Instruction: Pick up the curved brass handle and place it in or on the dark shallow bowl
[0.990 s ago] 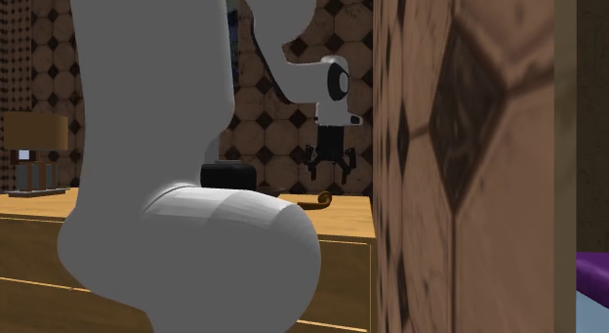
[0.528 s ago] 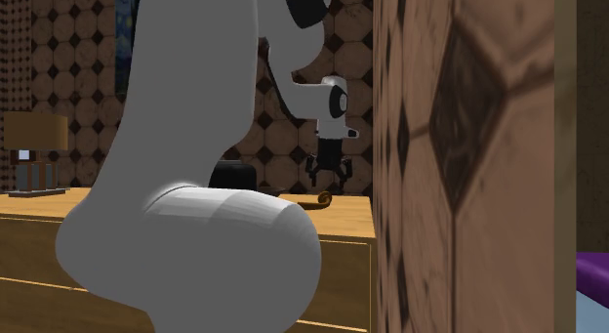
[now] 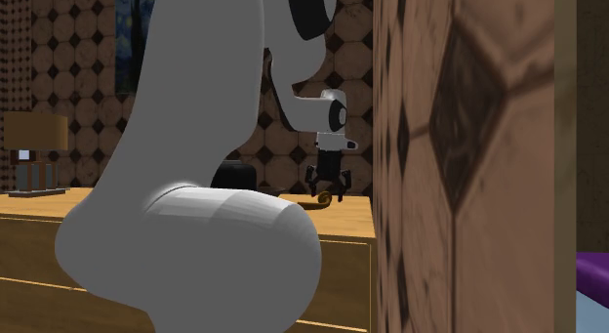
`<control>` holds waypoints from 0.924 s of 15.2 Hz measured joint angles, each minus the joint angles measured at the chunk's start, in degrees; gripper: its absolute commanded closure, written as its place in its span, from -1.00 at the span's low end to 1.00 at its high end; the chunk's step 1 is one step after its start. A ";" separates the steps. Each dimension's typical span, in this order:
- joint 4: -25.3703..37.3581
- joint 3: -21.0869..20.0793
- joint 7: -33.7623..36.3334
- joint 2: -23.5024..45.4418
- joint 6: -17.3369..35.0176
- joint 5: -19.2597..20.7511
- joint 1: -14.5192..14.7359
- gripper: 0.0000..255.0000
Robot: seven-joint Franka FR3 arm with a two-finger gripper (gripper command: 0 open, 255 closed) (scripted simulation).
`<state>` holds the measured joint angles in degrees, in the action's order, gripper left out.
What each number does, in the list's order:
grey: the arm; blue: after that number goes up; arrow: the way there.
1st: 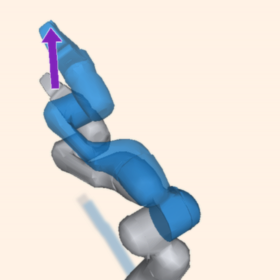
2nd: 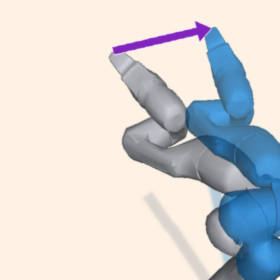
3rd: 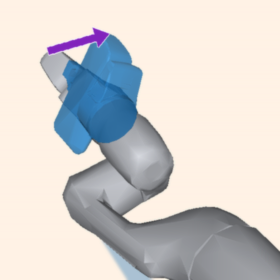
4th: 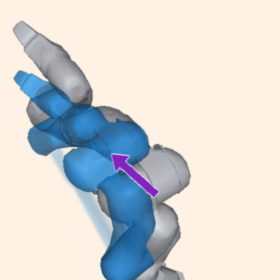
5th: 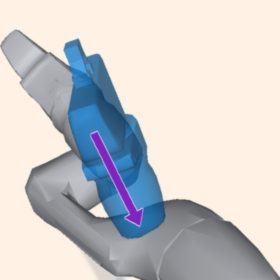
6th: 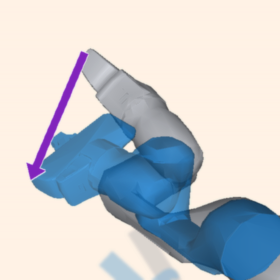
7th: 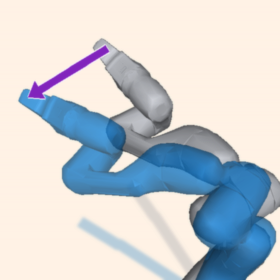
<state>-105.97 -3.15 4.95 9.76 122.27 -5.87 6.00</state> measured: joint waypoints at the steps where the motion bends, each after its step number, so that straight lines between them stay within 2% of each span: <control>1: -0.03 0.00 0.00 0.10 0.13 0.00 0.00 -1.00; 5: -0.11 0.00 -0.02 0.16 0.29 -0.01 0.01 -1.00; 6: -0.11 0.00 -0.02 0.16 0.29 -0.01 0.01 1.00; 14: -0.12 -0.01 -0.03 0.09 0.27 -0.01 0.01 1.00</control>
<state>-106.08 -3.16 4.92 9.85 122.55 -5.88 6.01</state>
